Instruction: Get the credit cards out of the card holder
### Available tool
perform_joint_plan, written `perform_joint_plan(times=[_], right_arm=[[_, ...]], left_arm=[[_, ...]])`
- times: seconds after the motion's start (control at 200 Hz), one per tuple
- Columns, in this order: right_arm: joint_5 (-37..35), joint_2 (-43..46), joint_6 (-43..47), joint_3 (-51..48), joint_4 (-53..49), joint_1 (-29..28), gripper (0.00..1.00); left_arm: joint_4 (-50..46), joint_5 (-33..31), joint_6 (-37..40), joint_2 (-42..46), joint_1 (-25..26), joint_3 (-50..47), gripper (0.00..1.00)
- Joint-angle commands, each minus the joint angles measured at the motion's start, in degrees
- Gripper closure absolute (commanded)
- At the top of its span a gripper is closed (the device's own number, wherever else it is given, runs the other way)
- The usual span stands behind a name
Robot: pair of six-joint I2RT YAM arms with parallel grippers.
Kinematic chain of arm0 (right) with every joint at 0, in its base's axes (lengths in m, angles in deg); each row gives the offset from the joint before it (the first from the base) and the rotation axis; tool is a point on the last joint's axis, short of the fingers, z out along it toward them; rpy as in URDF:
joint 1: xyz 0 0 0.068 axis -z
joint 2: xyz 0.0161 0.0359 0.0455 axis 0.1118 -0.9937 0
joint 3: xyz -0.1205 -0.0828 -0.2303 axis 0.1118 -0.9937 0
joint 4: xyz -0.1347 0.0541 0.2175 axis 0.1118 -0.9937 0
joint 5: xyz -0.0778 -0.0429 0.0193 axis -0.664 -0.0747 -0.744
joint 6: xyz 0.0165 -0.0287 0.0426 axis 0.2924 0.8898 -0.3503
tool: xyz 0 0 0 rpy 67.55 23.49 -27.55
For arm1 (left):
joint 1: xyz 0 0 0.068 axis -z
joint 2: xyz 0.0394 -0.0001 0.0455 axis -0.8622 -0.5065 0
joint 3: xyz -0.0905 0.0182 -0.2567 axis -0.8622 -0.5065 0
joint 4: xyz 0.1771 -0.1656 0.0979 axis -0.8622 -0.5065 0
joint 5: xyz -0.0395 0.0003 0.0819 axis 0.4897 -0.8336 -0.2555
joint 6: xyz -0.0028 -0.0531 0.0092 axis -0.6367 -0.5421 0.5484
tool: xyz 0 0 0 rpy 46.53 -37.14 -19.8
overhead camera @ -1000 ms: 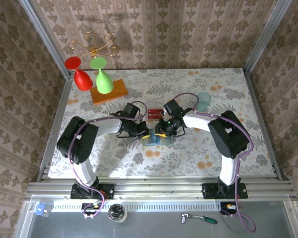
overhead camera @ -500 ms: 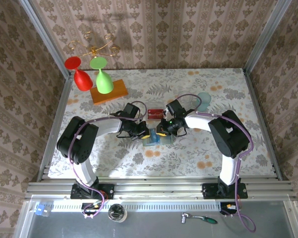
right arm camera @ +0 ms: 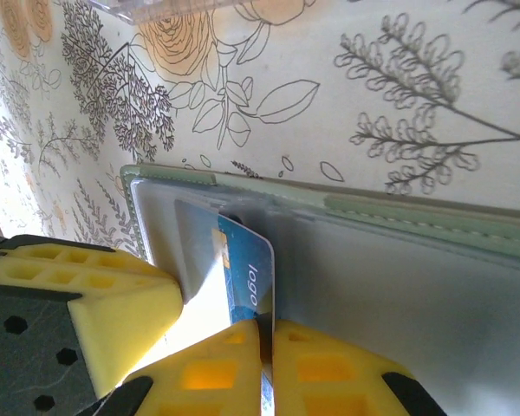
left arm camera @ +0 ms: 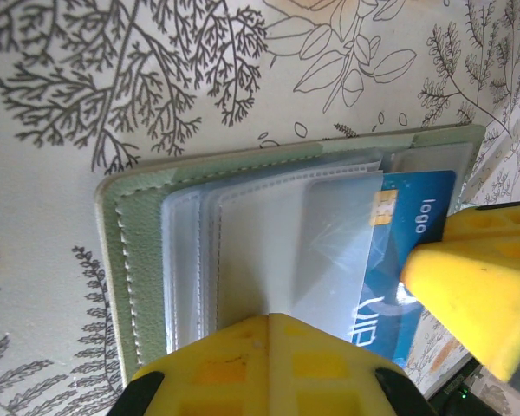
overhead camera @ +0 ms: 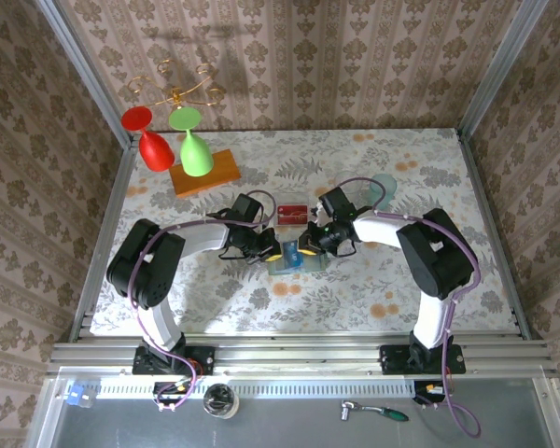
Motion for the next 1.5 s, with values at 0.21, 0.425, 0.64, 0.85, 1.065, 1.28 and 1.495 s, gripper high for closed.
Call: perform_joint_plan(times=[0.21,0.425,0.64,0.85,1.065,1.28,1.495], right_arm=[[-2.67,4.27,3.23,-1.07,-5.17,1.47,0.92],[-3.58,5.98,4.47,0.19,-7.32,1.48,0.94],[-4.70,7.44,6.78,2.20,-10.57,1.47,0.96],[-6.88,7.33,11.61,6.23,-14.86,1.51,0.97],[-10.54,5.04,25.05,13.85,-24.10,1.56,1.00],[-14.27,0.92,41.26,22.92,-31.07,1.76,1.00],[-15.44,-5.68,56.98,34.37,-39.09,2.00,1.00]], left_arm=[[-1.74,-0.18,1.05,-0.18,0.08,-0.22,0.94],[0.12,0.41,0.64,0.46,0.08,-0.64,0.93],[1.11,1.50,0.25,1.33,-0.10,0.24,0.92],[1.46,2.10,0.03,2.29,-0.95,0.77,0.92],[1.46,3.10,0.43,2.57,-2.76,0.96,0.91],[0.29,3.86,1.69,2.31,-4.73,2.00,0.91],[-0.61,4.61,2.53,1.96,-6.63,2.35,0.91]])
